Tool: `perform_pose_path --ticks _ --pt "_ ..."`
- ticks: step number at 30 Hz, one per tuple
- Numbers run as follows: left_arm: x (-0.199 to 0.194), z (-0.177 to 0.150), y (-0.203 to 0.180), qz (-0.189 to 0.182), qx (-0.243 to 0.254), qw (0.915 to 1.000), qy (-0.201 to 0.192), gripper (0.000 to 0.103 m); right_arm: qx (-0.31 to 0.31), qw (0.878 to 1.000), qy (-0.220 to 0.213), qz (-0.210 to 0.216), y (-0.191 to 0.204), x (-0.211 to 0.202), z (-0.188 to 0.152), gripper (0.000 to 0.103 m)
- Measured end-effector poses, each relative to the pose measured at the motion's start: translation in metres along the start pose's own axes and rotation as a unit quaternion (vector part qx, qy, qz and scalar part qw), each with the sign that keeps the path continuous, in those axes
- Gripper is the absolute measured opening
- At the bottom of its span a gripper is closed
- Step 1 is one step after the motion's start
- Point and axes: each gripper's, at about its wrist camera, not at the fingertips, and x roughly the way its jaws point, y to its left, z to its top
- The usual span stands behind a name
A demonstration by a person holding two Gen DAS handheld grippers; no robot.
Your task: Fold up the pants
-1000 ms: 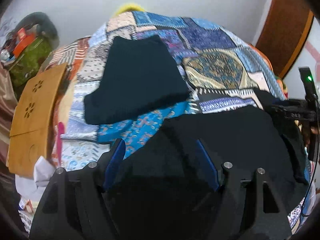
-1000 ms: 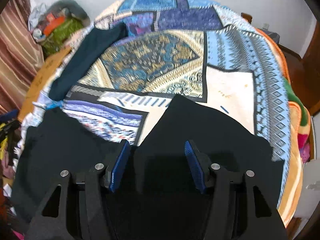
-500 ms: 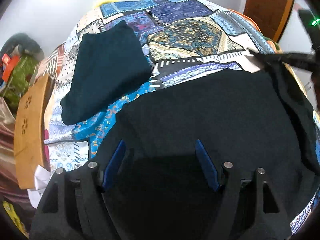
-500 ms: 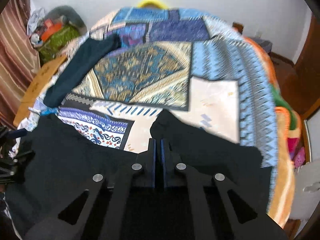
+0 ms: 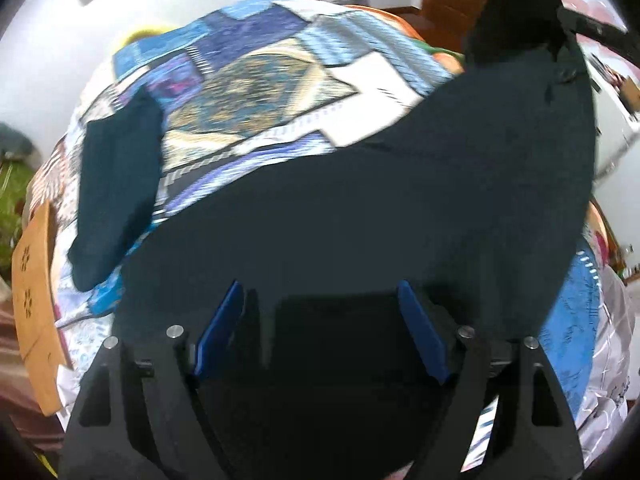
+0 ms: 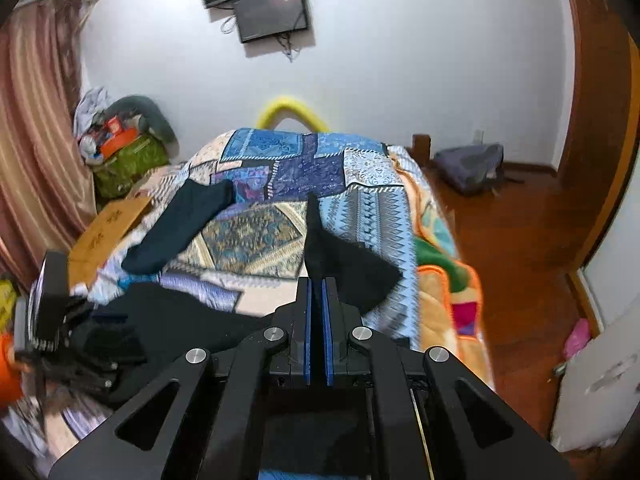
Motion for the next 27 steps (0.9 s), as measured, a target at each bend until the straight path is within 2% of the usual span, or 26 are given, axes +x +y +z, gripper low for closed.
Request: perform_pose_path --ticks 6,9,13,16,18,21,25,27 --pt "0.017 0.002 -0.038 -0.005 0.016 0.9999 0.002 0.080 0.048 0.996 0.069 -0.025 -0.035 0.026 -0.066 0.004" --pt "0.022 0.005 -0.041 -0.014 0.002 0.9999 0.000 0.086 0.092 0.988 0.118 -0.039 -0.056 0.048 -0.107 0.004" --pt "0.026 0.009 -0.046 -0.013 0.002 0.9999 -0.003 0.091 0.139 0.976 0.160 -0.049 -0.076 0.055 -0.138 0.004" --pt "0.024 0.009 -0.046 -0.023 0.001 0.9997 -0.005 0.091 0.141 0.977 0.149 -0.057 -0.080 0.039 -0.131 0.005" --pt "0.021 0.008 -0.042 -0.031 -0.006 0.9995 -0.007 0.090 0.130 0.981 0.132 -0.060 -0.073 0.027 -0.116 0.005" --pt "0.005 0.006 -0.031 -0.034 -0.024 0.9987 -0.030 0.090 0.102 0.987 0.109 -0.051 -0.056 0.016 -0.096 0.006" --pt "-0.034 -0.001 0.004 -0.023 -0.056 0.9947 -0.083 0.091 0.070 0.995 0.073 -0.009 -0.019 0.010 -0.062 0.016" --pt "-0.054 -0.007 0.032 -0.008 -0.078 0.9911 -0.108 0.091 0.044 0.997 0.065 0.019 0.007 0.017 -0.043 0.016"
